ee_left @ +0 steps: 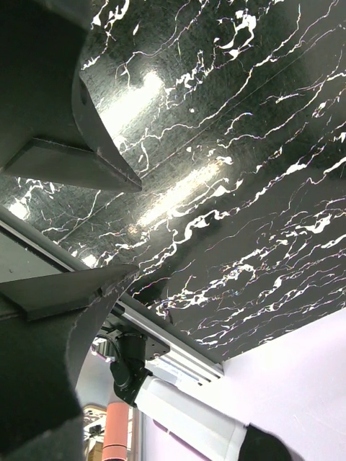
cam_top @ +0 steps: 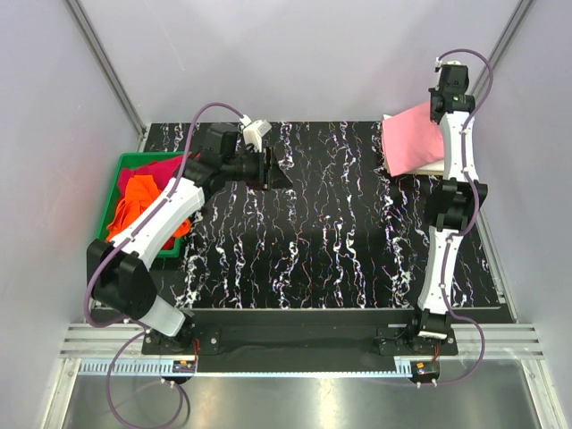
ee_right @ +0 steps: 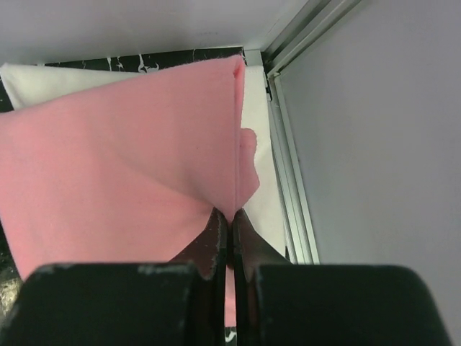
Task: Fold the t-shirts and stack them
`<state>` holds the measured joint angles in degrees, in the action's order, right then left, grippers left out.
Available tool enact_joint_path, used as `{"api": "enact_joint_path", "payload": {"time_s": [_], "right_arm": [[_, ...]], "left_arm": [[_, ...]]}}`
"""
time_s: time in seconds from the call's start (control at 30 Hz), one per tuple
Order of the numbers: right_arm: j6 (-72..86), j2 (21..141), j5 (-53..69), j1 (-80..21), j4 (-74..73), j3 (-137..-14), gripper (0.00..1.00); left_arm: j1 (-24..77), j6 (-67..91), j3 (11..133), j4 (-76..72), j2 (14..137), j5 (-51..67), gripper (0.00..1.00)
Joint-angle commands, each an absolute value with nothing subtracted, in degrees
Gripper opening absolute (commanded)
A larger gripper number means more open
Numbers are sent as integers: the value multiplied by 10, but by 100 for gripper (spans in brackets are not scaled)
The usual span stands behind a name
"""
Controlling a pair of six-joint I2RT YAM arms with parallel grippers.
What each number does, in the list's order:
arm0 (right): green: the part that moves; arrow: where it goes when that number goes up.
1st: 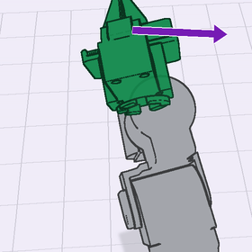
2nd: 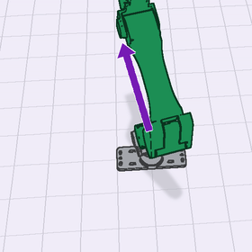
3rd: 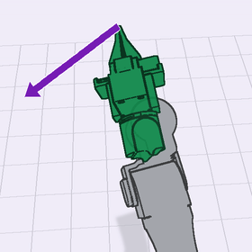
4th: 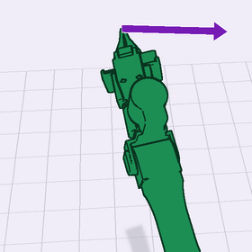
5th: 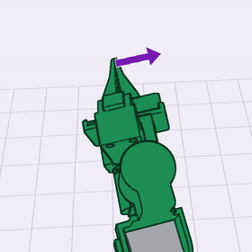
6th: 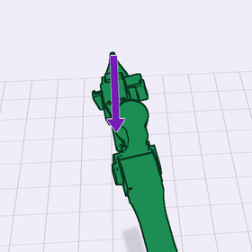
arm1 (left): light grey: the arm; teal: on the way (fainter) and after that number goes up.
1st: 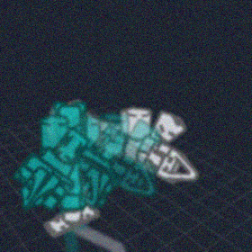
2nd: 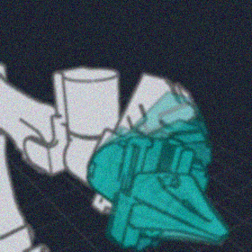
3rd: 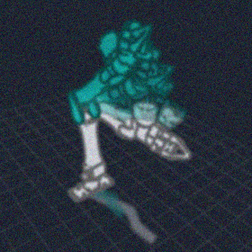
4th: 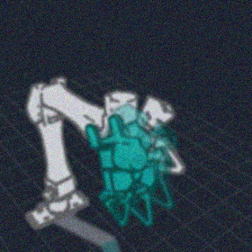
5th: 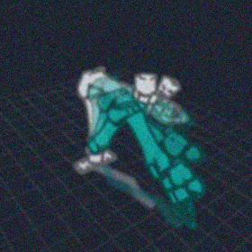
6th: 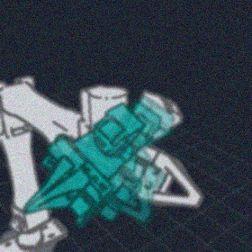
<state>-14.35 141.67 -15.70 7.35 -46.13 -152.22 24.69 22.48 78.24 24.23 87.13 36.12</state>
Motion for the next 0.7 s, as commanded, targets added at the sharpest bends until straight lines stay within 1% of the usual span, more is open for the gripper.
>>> {"api": "enact_joint_path", "payload": {"time_s": [0.0, 0.13, 0.3, 0.6, 0.63, 0.67], "right_arm": [[-137, 1450, -127, 97, -425, -1571, 0], [-112, 1482, -99, 123, -395, -1569, 0], [-76, 1536, -71, 153, -373, -1604, 0], [-66, 1532, -54, 163, -344, -1579, 0], [-64, 1531, -52, 163, -344, -1577, 0], [-62, 1528, -51, 163, -342, -1571, 5]], "left_arm": [[249, 228, 781, 214, 864, 381, 50], [251, 228, 780, 212, 865, 384, 50], [254, 227, 779, 213, 867, 380, 51], [255, 223, 780, 213, 870, 377, 52], [255, 222, 780, 212, 872, 378, 52], [255, 222, 780, 212, 873, 378, 52]]}}
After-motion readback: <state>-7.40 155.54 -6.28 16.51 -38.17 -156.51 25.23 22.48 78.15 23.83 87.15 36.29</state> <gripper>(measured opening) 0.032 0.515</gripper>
